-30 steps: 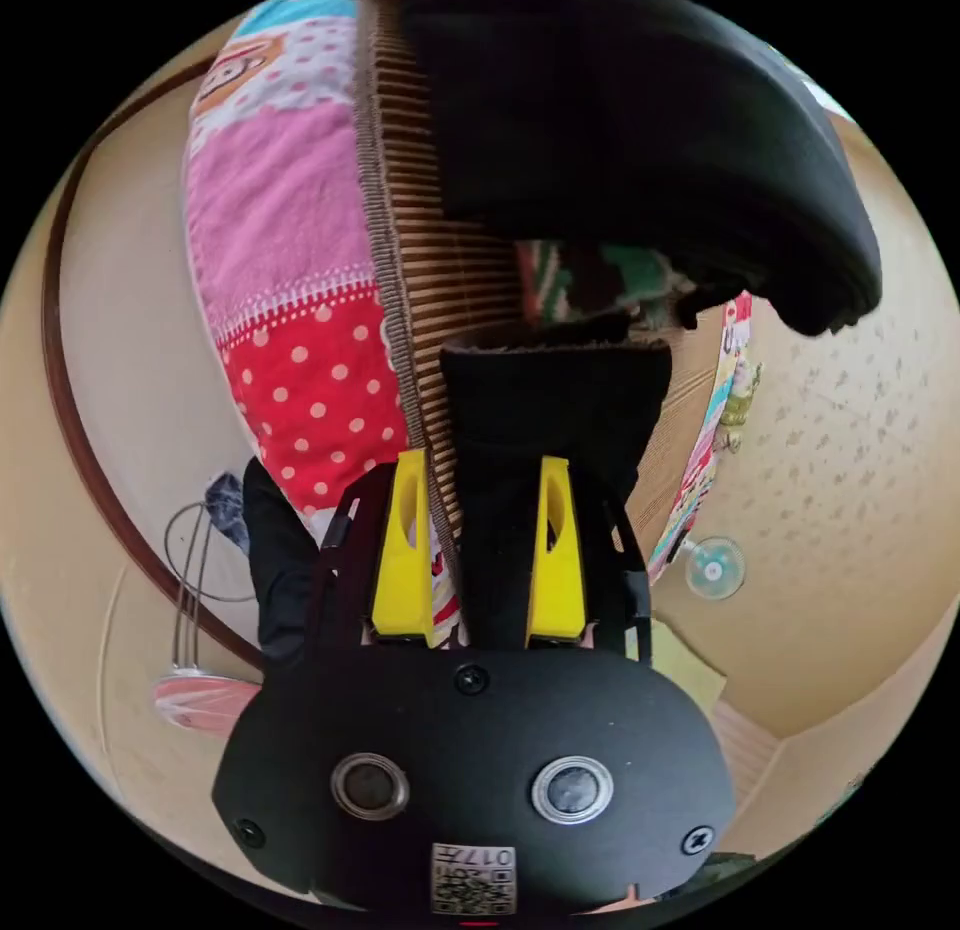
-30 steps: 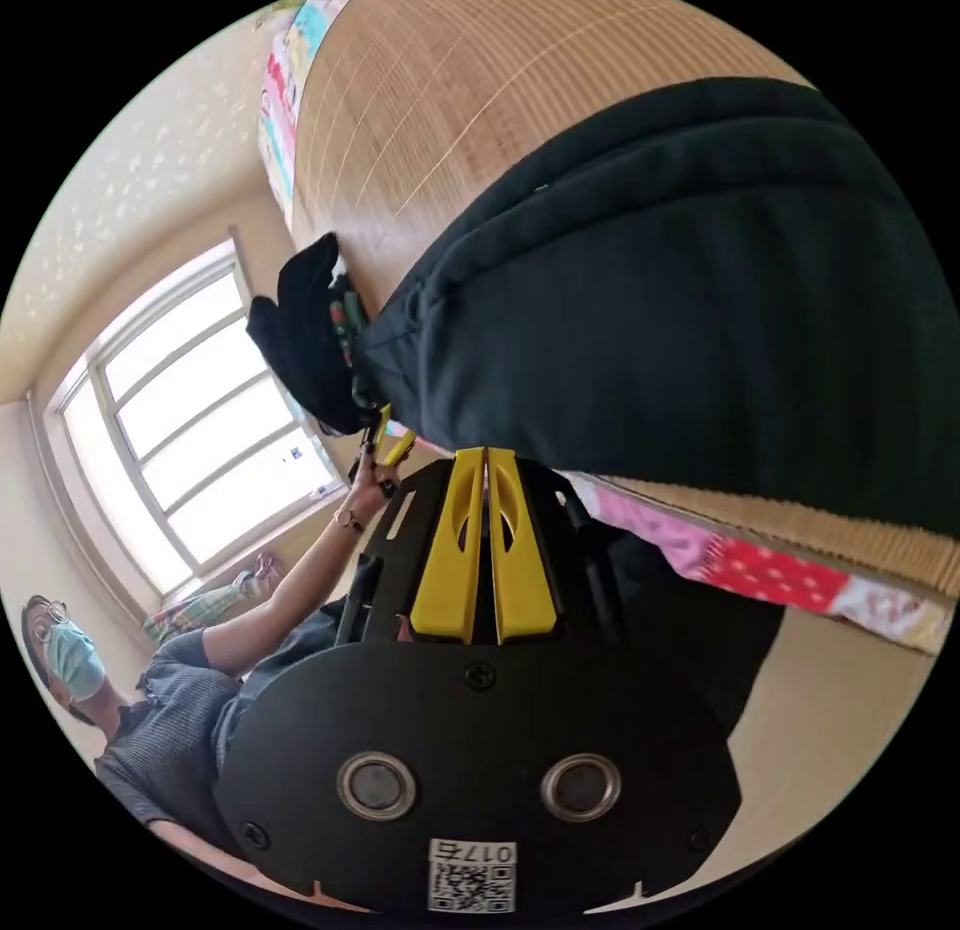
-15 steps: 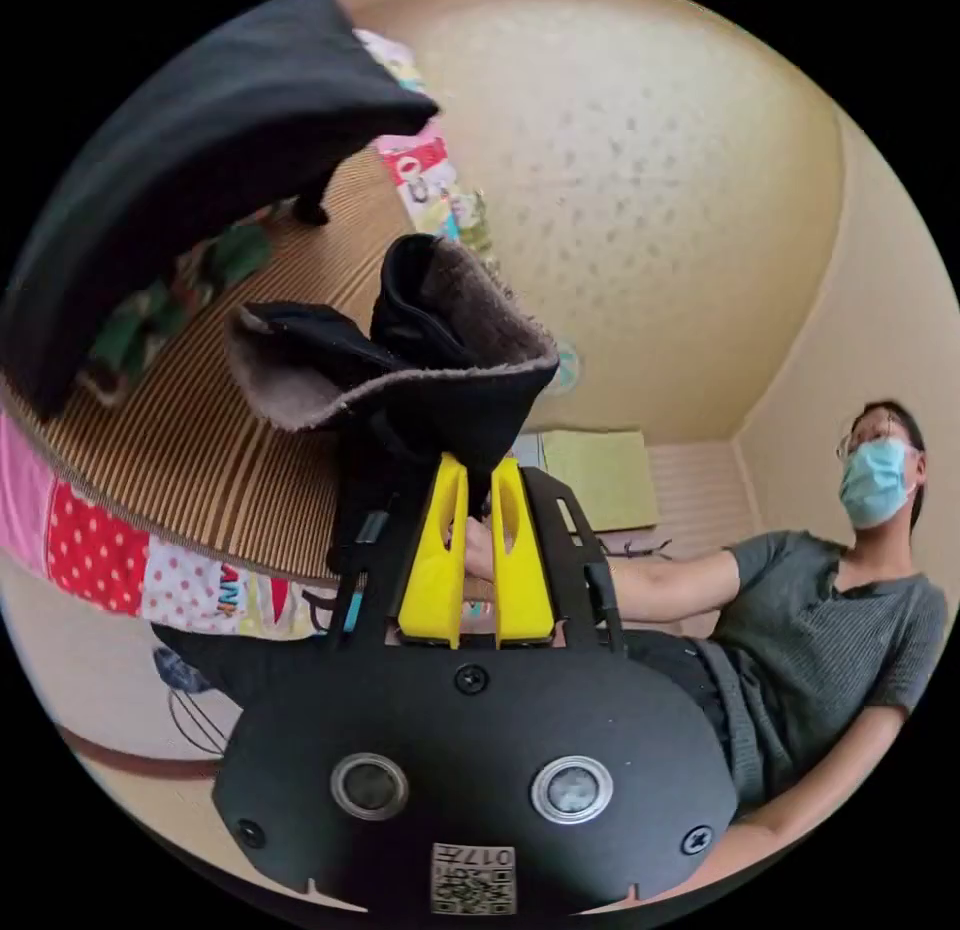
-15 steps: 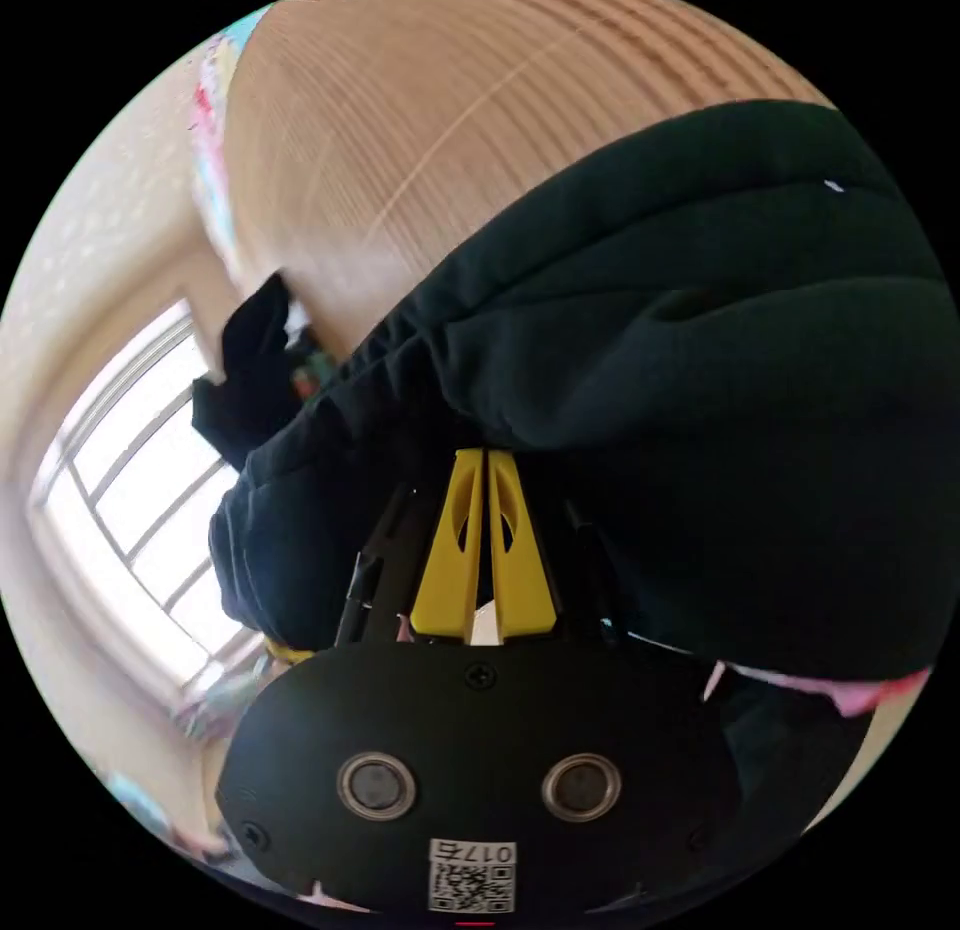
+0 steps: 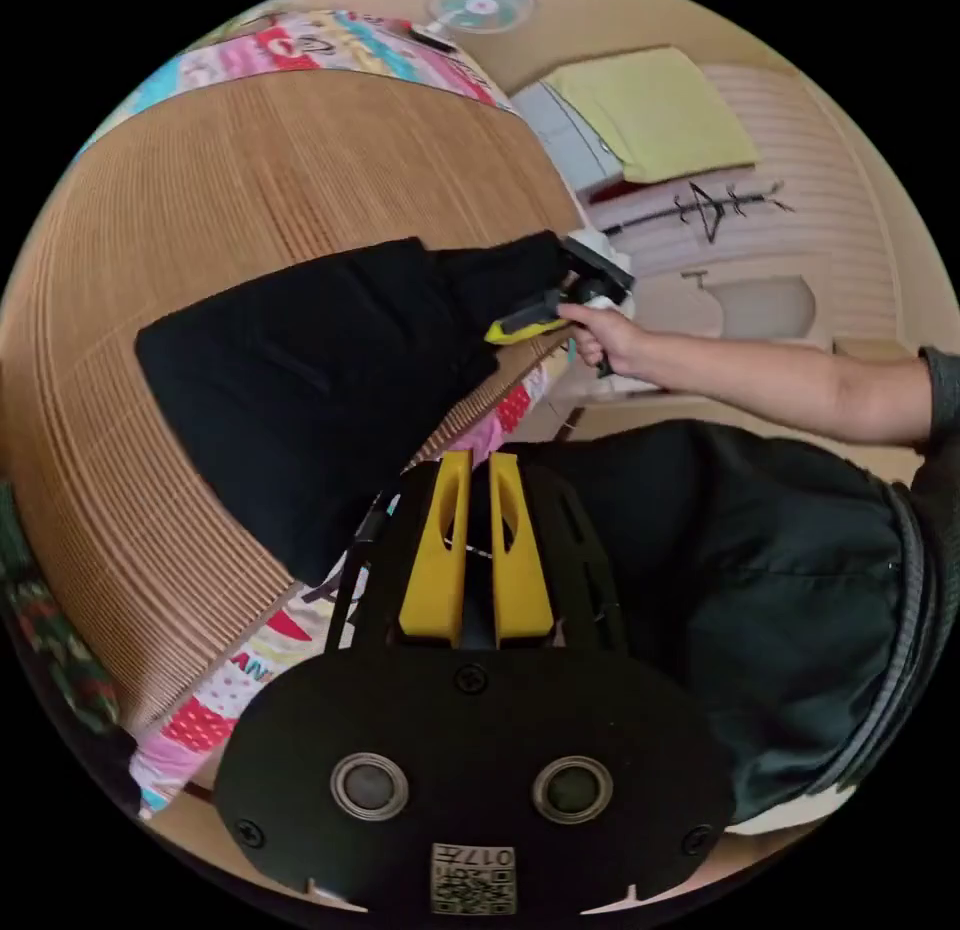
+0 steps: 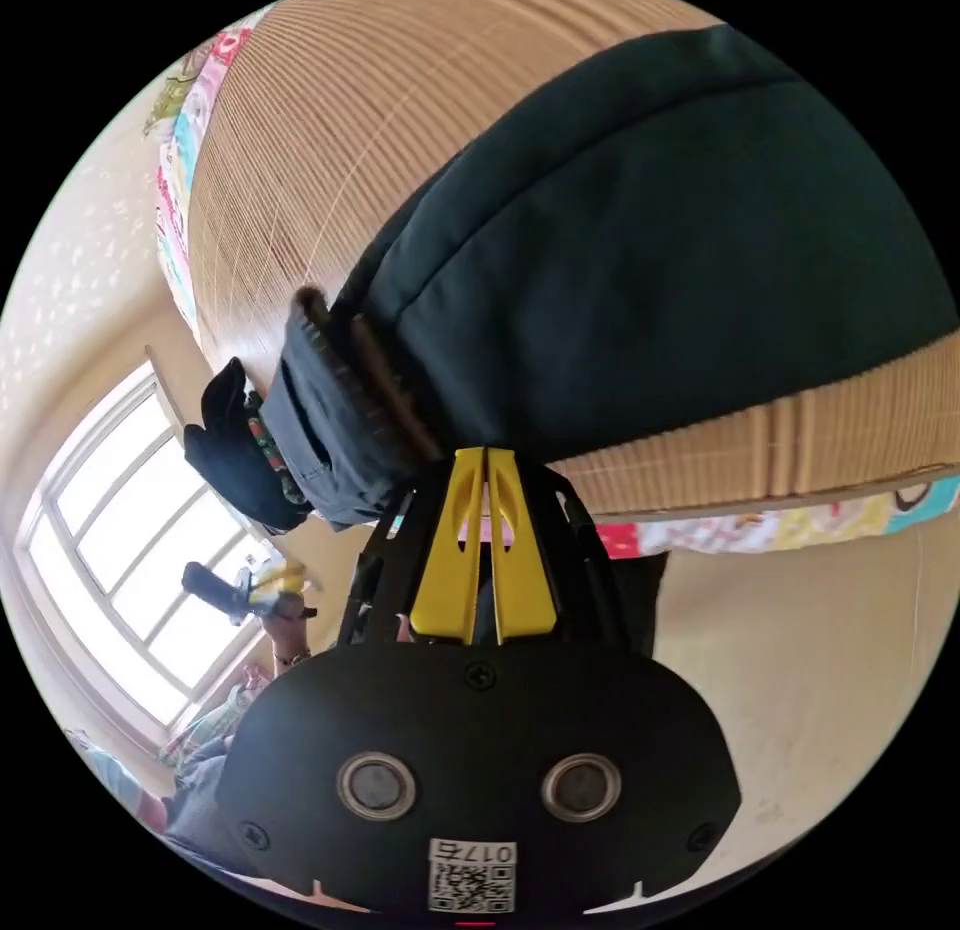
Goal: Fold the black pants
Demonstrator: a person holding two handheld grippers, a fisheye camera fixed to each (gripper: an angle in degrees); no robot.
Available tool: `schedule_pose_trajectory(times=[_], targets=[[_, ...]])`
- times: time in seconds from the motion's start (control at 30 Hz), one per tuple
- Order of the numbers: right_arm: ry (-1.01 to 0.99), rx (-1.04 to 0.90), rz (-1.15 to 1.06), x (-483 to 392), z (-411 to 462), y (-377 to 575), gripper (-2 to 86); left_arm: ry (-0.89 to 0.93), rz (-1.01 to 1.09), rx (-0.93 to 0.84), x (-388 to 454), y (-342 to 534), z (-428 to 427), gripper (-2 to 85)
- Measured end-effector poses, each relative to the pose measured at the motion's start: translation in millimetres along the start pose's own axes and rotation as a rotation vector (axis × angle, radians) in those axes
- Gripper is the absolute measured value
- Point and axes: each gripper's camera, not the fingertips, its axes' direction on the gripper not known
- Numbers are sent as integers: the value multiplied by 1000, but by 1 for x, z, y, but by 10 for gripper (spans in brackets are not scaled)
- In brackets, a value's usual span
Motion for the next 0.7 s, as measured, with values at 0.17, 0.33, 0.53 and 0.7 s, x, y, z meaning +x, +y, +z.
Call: schedule_pose_trajectory(times=[0.17,0.33,0.53,0.7], targets=[[-24,141,-135,-11,-41,11,3,-8,-634,319,-93,51,-6,171],[19,179,-389,-91,-26,18,4,290,-725,258,-146,39,50,199],[475,35,-347,-125,48,-18,3,497,-687,98,-159,9,71,109],[307,20,-200,-114,44,-41,2,597,-394,179,-102,-30,29,83]])
